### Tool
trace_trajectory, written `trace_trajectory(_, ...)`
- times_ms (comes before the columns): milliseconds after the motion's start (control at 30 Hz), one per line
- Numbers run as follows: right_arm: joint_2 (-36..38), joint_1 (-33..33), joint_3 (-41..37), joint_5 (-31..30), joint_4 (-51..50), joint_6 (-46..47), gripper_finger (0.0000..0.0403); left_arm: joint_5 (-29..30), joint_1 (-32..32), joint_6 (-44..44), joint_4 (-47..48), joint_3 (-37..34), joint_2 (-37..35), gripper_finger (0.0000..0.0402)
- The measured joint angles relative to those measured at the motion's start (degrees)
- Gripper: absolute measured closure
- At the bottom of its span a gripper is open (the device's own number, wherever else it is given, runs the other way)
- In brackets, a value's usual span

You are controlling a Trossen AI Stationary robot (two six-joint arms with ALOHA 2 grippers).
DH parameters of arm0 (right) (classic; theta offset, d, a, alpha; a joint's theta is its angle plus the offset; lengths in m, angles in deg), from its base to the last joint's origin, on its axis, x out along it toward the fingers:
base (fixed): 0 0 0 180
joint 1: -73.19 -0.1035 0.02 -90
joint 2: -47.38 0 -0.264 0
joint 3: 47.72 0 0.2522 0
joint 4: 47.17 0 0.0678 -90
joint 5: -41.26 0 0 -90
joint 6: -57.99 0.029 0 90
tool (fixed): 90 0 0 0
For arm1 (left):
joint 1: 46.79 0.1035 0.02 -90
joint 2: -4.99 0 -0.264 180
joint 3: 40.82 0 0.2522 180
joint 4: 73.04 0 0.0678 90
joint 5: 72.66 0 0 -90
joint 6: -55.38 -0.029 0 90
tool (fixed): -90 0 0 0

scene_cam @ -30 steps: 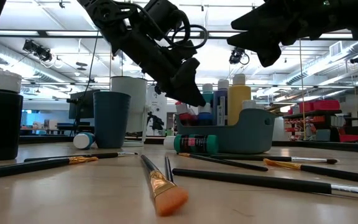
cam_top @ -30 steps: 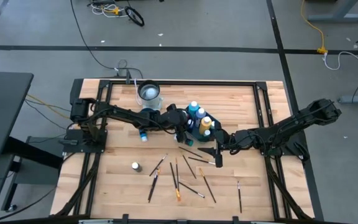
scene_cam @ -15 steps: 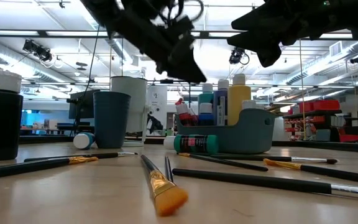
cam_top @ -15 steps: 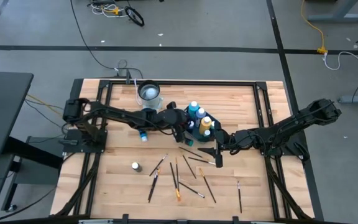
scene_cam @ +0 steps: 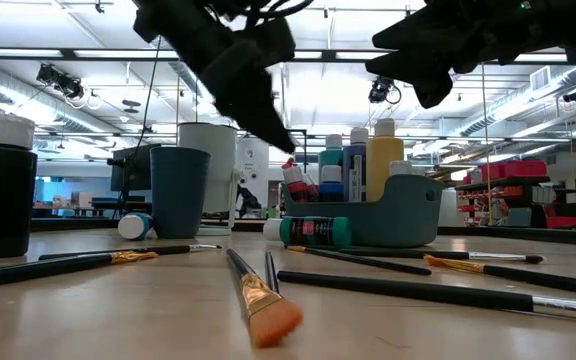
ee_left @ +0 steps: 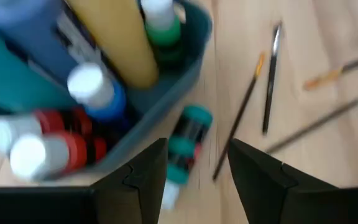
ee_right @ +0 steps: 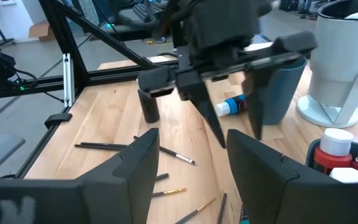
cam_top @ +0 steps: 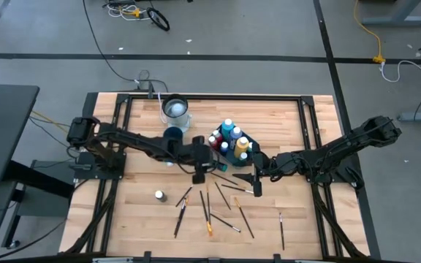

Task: Pick & Place Paint Supplies
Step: Put the small light blue paint bottle into the blue bin

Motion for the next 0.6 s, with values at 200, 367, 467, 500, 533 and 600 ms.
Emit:
trace_trajectory(200, 0.00, 0.00, 0.00, 0.00, 0.07, -0.01, 0.0213, 3.77, -1.08, -0.66, 2.10, -2.00, 0.22, 0.0223)
trace_trajectory(367, 0.00, 0.00, -0.02, 0.00, 0.04, 0.01, 0.0213, 3.81, -0.74, -0.88, -2.04, -5.58, 1.05, 0.0223)
trace_trajectory(467, 0.00, 0.00, -0.02, -0.01, 0.14, 0.00, 0.0213, 2.60, -0.43, -1.15, -5.48, -7.14, 1.88, 0.0223)
trace_trajectory(500, 0.00, 0.01, -0.02, -0.02, 0.12, -0.01, 0.0213, 1.84, -0.34, -2.01, -6.95, -7.24, 2.53, 0.0223)
trace_trajectory(533, -0.01, 0.00, -0.02, -0.01, 0.14, -0.02, 0.0213, 1.00, -0.31, -2.69, -8.85, -7.05, 3.39, 0.0223)
trace_trajectory(600, -0.02, 0.00, -0.04, 0.00, 0.49, 0.01, 0.0213, 0.18, -0.14, -3.59, -8.52, -7.15, 4.58, 0.0223)
